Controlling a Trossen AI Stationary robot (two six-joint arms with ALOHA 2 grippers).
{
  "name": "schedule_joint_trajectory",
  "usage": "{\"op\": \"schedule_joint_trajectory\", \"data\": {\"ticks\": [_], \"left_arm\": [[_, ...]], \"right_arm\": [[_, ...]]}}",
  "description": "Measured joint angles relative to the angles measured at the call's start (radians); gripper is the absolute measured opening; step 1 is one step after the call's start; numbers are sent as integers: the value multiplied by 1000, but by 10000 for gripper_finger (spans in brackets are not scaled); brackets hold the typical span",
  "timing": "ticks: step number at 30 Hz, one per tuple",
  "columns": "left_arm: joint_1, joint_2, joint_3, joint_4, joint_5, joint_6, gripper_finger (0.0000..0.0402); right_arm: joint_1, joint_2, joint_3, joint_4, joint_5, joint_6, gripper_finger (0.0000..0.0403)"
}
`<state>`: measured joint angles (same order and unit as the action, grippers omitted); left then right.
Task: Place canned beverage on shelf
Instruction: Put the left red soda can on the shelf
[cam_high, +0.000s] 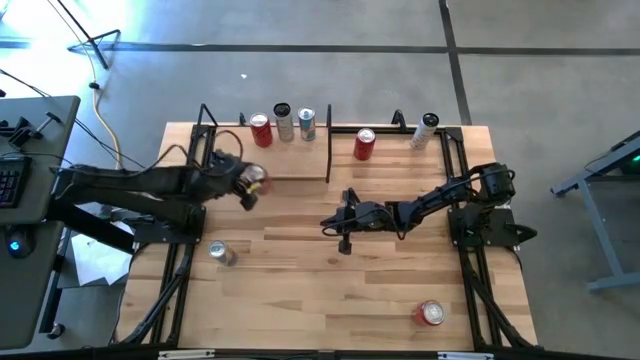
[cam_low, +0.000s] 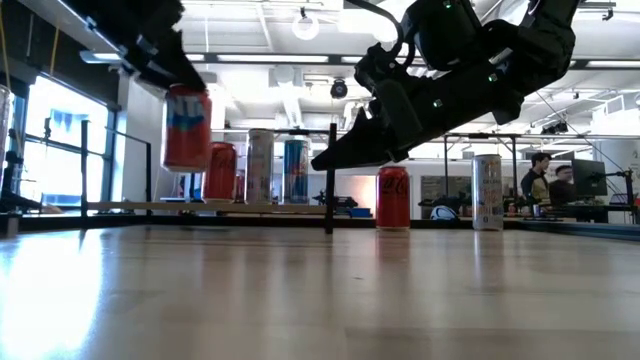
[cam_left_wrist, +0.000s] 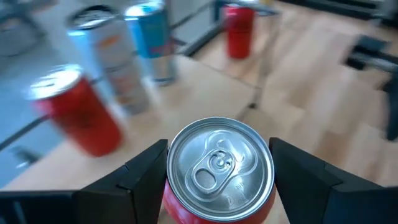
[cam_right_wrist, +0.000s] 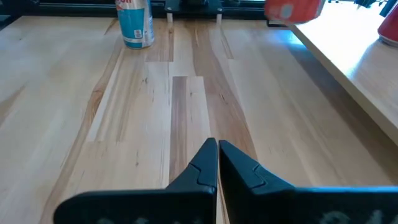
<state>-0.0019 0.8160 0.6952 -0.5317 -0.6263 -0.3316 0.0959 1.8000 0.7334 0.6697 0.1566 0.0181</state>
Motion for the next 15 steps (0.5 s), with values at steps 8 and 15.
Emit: {"op": "schedule_joint_trajectory", "data": {"ticks": [8,15], "left_arm": [[178,-66,1,-137,-55,66,234],[383,-40,1,-80,41,229,234]], "right_arm": [[0,0,0,0,0,0,0],[0,0,0,0,-2,0,0]]}}
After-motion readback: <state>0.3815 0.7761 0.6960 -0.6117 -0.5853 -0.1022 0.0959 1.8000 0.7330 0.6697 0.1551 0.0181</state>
